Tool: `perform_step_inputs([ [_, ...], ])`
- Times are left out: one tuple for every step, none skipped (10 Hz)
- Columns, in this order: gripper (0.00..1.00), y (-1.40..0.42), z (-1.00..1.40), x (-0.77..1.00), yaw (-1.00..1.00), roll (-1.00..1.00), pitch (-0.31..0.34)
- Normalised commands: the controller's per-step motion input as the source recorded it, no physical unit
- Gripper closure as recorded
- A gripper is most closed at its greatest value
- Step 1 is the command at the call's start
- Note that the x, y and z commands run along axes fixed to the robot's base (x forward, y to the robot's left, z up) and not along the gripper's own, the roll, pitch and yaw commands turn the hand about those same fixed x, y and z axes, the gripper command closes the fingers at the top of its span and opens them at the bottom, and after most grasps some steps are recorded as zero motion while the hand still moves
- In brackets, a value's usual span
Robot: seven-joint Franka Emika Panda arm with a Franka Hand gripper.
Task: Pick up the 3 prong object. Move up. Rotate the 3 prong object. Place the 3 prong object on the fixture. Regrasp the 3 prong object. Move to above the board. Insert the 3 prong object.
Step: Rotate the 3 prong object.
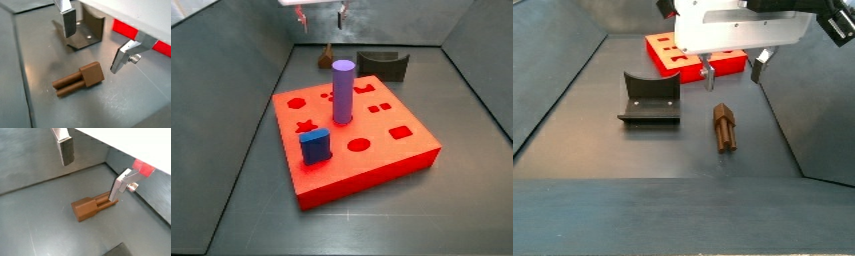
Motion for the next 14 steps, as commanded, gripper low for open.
perform_step_inputs([
  [0.0, 0.0, -0.06, 0.04, 1.0, 0.0, -0.003],
  [0.0, 0.0, -0.05, 0.03, 1.0, 0.0, -0.004],
  [0.0, 0.0, -0.04, 0.03, 1.0, 0.0, -0.004],
  [0.0, 0.0, -0.04, 0.04, 1.0, 0.0, -0.005],
  [0.0, 0.0, -0.03, 0.04, 1.0, 0.0, -0.005],
  [0.0, 0.0, -0.03, 0.04, 1.0, 0.0, -0.005],
  [0.0, 0.0, -0.03, 0.04, 1.0, 0.0, -0.005],
  [0.0, 0.0, -0.03, 0.04, 1.0, 0.0, -0.006],
  [0.0, 0.0, -0.03, 0.04, 1.0, 0.0, -0.006],
  [0.0, 0.0, -0.03, 0.04, 1.0, 0.0, -0.006],
  [0.0, 0.0, -0.03, 0.04, 1.0, 0.0, -0.006],
  [0.0, 0.0, -0.03, 0.04, 1.0, 0.0, -0.006],
  [0.0, 0.0, -0.03, 0.04, 1.0, 0.0, -0.007],
  [0.0, 0.0, -0.03, 0.04, 1.0, 0.0, -0.007],
])
